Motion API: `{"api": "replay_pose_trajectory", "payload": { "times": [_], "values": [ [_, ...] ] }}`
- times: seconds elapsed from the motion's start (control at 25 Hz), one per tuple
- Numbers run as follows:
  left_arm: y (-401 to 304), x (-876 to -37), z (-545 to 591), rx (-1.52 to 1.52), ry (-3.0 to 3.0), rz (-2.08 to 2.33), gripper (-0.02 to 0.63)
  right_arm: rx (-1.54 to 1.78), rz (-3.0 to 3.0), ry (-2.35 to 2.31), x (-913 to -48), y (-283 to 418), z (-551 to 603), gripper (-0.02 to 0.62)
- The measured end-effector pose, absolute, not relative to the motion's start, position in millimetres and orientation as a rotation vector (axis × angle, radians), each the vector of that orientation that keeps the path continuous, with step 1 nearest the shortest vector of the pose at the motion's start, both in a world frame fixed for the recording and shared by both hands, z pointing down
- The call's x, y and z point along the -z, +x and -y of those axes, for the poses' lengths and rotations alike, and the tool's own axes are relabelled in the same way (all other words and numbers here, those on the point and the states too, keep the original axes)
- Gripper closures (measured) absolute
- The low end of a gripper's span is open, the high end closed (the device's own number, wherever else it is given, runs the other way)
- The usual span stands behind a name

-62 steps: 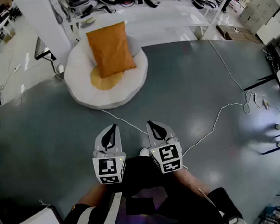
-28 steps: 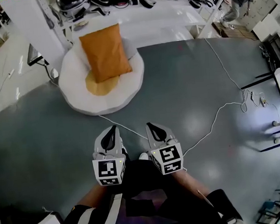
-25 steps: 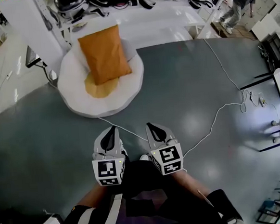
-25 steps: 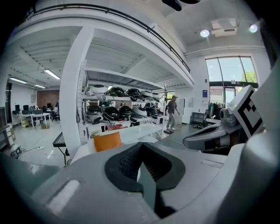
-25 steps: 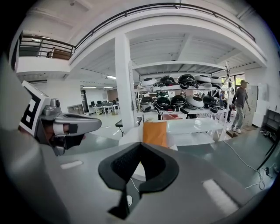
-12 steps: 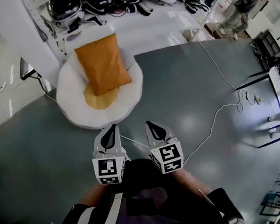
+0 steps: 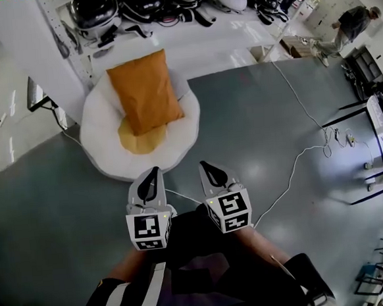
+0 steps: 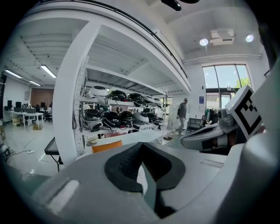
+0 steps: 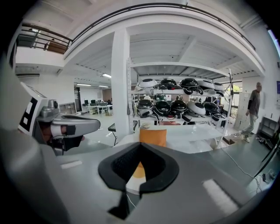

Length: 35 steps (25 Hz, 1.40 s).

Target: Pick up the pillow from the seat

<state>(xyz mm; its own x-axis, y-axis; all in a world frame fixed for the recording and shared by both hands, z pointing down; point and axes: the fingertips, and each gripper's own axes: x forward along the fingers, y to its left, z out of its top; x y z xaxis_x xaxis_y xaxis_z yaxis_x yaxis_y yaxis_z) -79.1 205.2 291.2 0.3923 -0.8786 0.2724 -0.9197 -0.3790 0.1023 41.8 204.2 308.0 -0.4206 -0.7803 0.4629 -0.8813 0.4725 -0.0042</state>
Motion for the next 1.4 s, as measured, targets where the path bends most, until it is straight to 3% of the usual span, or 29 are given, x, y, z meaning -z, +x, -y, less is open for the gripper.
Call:
{"api": "replay_pose_trajectory", "payload": {
  "times": [0.52,1.4],
  "values": [
    [-90.5,-300.3,-145.9,-0.260,2.329,1.708,0.603,-0.341,2.380,1.309,-320.3,37.9,-133.8,0.592],
    [-21.0,-299.5,18.1,-0.307,2.095,1.931,0.603,-0.335,2.490,1.024,-338.4,103.5,53.2,0.592]
  ]
}}
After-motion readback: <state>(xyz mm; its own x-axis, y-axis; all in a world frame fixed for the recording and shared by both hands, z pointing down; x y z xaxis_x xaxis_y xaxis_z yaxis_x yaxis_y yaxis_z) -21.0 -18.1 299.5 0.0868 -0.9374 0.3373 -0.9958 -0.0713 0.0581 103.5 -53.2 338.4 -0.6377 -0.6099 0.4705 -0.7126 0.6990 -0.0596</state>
